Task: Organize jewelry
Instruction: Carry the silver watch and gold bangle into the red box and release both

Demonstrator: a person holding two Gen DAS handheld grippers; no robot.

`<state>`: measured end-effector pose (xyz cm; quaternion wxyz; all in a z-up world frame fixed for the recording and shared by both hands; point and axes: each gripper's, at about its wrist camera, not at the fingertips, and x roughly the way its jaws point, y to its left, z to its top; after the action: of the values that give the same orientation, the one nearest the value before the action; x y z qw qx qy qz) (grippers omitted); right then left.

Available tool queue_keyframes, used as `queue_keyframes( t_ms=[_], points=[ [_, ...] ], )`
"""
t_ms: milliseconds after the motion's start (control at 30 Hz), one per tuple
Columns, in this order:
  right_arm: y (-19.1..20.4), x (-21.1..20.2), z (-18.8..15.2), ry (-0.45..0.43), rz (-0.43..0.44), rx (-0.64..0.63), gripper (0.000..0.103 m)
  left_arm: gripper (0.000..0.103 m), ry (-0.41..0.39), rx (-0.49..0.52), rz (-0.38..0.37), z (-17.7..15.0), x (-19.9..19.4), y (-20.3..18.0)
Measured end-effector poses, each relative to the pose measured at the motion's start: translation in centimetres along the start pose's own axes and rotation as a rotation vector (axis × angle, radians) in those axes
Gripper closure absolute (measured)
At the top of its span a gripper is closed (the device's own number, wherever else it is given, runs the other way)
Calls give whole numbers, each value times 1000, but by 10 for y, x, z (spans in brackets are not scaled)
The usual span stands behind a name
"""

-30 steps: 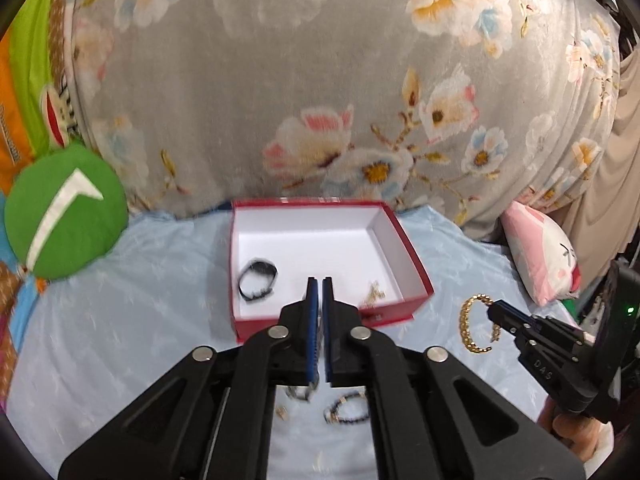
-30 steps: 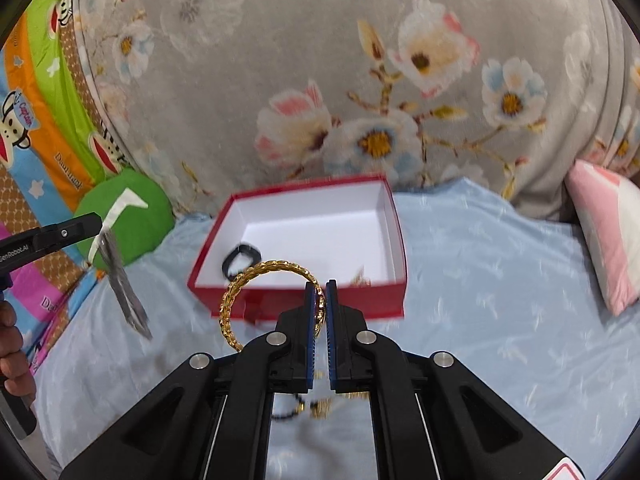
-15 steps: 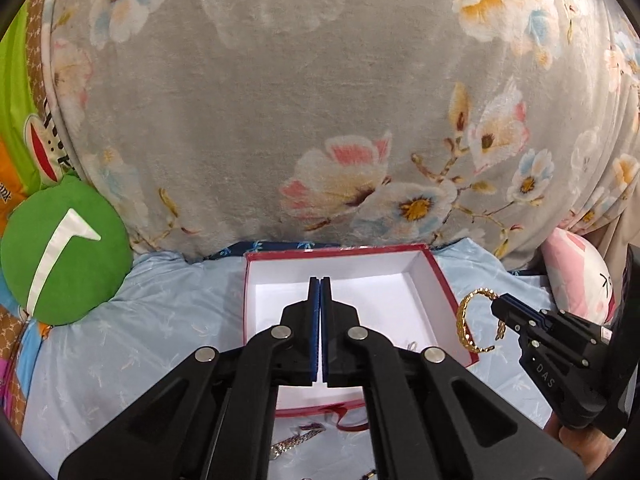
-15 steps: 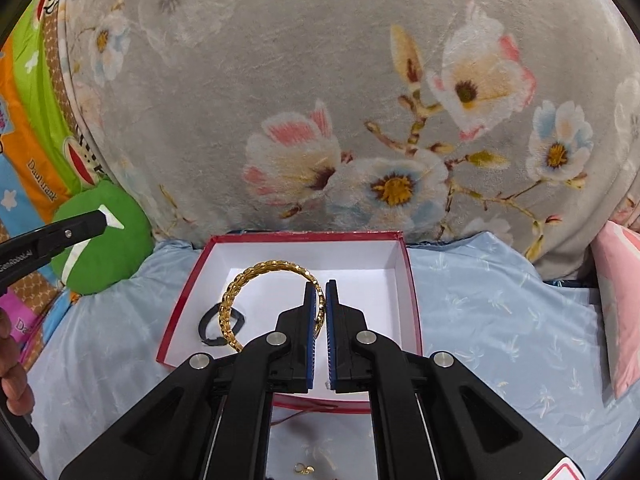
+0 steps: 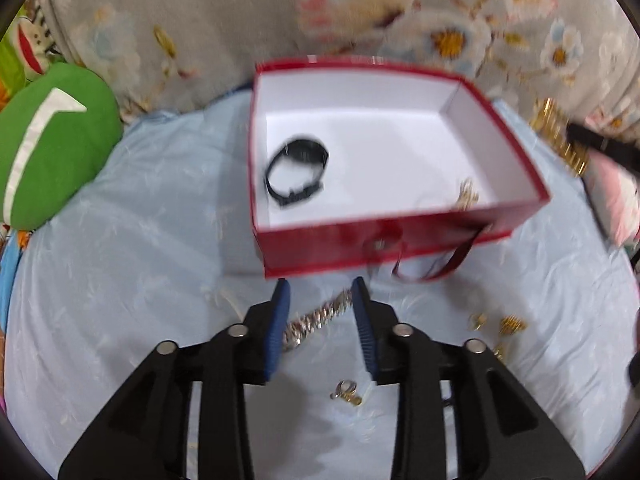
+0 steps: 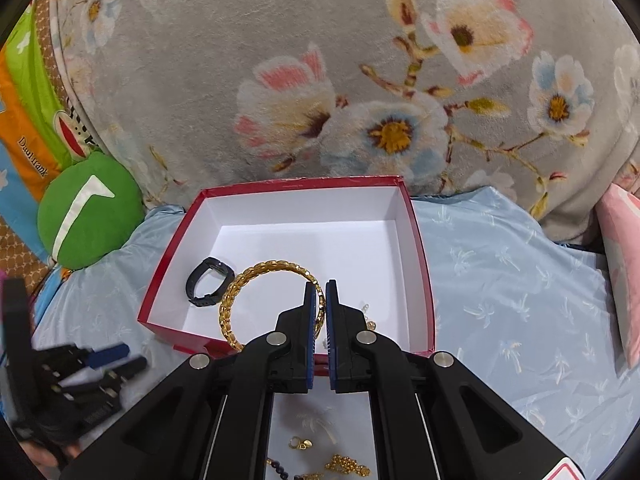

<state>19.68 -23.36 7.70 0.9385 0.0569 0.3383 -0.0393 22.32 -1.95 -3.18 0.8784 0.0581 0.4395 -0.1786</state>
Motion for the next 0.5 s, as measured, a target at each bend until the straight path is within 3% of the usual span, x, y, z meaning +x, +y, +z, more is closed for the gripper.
queue_keyframes(
  t_ms=[133,233,400,500],
  points=[
    [0,5,-3,13,-3,1,99,62,42,57,9,-16,37,-7],
    [1,7,-6,20,-2,-3,99,56,43,89,-28,-19,50,-12],
    [4,14,-10,34,6,-1,99,57,53,95,-61,-18,69,-13],
    [5,18,-12,42,11,-1,99,79,60,97,-72,-17,79,-13]
  ],
)
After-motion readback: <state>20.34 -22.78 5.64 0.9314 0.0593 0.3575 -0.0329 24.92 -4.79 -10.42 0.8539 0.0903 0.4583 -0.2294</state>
